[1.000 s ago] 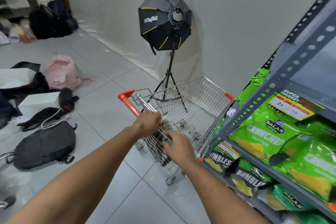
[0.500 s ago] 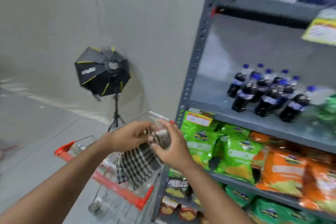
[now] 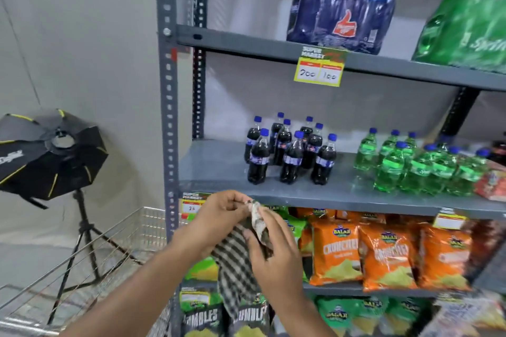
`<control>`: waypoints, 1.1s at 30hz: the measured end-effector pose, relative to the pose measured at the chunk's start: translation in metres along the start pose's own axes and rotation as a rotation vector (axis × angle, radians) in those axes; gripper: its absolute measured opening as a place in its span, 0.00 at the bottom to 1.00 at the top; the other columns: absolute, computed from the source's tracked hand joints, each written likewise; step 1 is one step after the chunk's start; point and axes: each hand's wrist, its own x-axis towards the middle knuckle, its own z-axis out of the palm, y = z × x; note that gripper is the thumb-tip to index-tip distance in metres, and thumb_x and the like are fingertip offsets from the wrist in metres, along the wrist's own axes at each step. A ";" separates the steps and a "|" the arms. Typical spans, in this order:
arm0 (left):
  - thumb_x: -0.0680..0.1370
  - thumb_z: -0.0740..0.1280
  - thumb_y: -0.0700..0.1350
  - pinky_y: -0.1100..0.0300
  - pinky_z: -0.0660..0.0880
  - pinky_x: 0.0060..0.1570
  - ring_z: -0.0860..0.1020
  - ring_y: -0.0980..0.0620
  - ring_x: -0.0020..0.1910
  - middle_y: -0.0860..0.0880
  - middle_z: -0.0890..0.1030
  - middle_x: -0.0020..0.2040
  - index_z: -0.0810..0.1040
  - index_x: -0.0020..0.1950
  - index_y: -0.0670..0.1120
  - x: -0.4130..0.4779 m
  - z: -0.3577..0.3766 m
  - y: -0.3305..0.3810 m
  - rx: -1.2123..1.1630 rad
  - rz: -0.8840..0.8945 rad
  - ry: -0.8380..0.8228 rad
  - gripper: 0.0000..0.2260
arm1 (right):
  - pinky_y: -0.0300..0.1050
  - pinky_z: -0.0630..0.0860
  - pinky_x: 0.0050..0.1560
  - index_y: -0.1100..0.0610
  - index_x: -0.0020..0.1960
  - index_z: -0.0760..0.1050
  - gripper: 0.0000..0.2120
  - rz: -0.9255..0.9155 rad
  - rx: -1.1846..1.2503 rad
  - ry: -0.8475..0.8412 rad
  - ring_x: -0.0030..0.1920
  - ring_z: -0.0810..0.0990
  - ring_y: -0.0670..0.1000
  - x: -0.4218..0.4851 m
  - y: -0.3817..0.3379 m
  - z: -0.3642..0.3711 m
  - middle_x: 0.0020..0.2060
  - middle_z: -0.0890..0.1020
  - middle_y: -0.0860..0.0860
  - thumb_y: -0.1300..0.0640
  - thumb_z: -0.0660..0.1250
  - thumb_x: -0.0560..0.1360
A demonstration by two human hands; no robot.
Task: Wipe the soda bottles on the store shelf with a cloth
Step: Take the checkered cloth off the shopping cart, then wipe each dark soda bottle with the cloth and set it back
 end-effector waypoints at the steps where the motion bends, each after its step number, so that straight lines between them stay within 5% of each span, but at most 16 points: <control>1: 0.80 0.70 0.34 0.52 0.79 0.46 0.82 0.45 0.40 0.41 0.85 0.41 0.83 0.47 0.42 0.004 0.012 0.001 -0.058 -0.027 -0.030 0.05 | 0.36 0.70 0.67 0.54 0.69 0.75 0.26 0.012 -0.009 0.017 0.67 0.73 0.43 0.003 0.007 -0.010 0.65 0.76 0.45 0.39 0.63 0.78; 4: 0.80 0.69 0.35 0.52 0.79 0.46 0.83 0.45 0.42 0.39 0.85 0.44 0.84 0.47 0.43 0.018 0.049 0.006 -0.178 -0.081 -0.101 0.05 | 0.39 0.73 0.66 0.55 0.68 0.77 0.27 0.018 -0.026 0.054 0.65 0.75 0.43 0.014 0.035 -0.040 0.64 0.76 0.43 0.41 0.68 0.75; 7: 0.80 0.71 0.39 0.58 0.77 0.40 0.83 0.50 0.41 0.45 0.87 0.44 0.86 0.45 0.48 0.033 0.084 0.013 -0.152 -0.105 -0.143 0.07 | 0.45 0.79 0.60 0.57 0.65 0.79 0.27 0.005 -0.050 0.089 0.60 0.80 0.48 0.027 0.070 -0.065 0.62 0.78 0.44 0.61 0.80 0.68; 11: 0.80 0.72 0.41 0.63 0.78 0.42 0.83 0.54 0.44 0.47 0.86 0.46 0.84 0.50 0.46 0.052 0.124 0.022 -0.100 -0.056 -0.161 0.02 | 0.28 0.70 0.63 0.60 0.62 0.80 0.30 -0.028 -0.013 0.134 0.57 0.79 0.42 0.044 0.115 -0.094 0.58 0.79 0.43 0.76 0.78 0.63; 17: 0.81 0.70 0.42 0.57 0.78 0.49 0.83 0.52 0.47 0.46 0.87 0.46 0.83 0.51 0.45 0.069 0.155 0.027 -0.031 0.028 -0.036 0.02 | 0.34 0.75 0.62 0.53 0.65 0.76 0.35 -0.003 0.123 0.124 0.59 0.78 0.37 0.061 0.152 -0.121 0.58 0.78 0.36 0.79 0.73 0.64; 19: 0.80 0.70 0.39 0.59 0.78 0.48 0.83 0.55 0.45 0.44 0.88 0.47 0.83 0.50 0.46 0.078 0.151 0.029 0.029 0.102 0.076 0.03 | 0.41 0.78 0.59 0.52 0.64 0.77 0.36 0.000 0.166 0.112 0.60 0.78 0.38 0.064 0.160 -0.124 0.58 0.77 0.34 0.81 0.71 0.64; 22: 0.80 0.71 0.39 0.67 0.76 0.43 0.79 0.61 0.39 0.50 0.84 0.43 0.83 0.51 0.47 0.098 0.128 0.034 0.076 0.244 0.334 0.04 | 0.36 0.74 0.63 0.53 0.65 0.77 0.36 -0.034 0.189 0.080 0.61 0.78 0.40 0.070 0.166 -0.121 0.59 0.77 0.35 0.82 0.69 0.64; 26: 0.80 0.71 0.43 0.71 0.74 0.45 0.77 0.56 0.47 0.52 0.81 0.50 0.79 0.56 0.50 0.141 0.077 0.038 0.070 0.328 0.571 0.06 | 0.33 0.71 0.65 0.51 0.67 0.76 0.38 -0.074 0.206 0.025 0.61 0.78 0.43 0.092 0.157 -0.106 0.59 0.77 0.34 0.82 0.67 0.65; 30: 0.80 0.70 0.53 0.58 0.69 0.62 0.74 0.54 0.63 0.54 0.77 0.62 0.78 0.66 0.56 0.183 0.036 0.038 0.230 0.208 0.492 0.14 | 0.36 0.72 0.65 0.54 0.65 0.79 0.35 -0.140 0.178 -0.027 0.61 0.77 0.44 0.120 0.144 -0.084 0.58 0.79 0.40 0.81 0.65 0.65; 33: 0.80 0.68 0.57 0.56 0.66 0.66 0.76 0.62 0.62 0.58 0.79 0.64 0.79 0.65 0.62 0.199 0.020 0.036 0.303 0.147 0.281 0.13 | 0.38 0.72 0.65 0.55 0.65 0.79 0.35 -0.157 0.168 -0.056 0.61 0.77 0.45 0.136 0.135 -0.067 0.57 0.79 0.40 0.80 0.65 0.64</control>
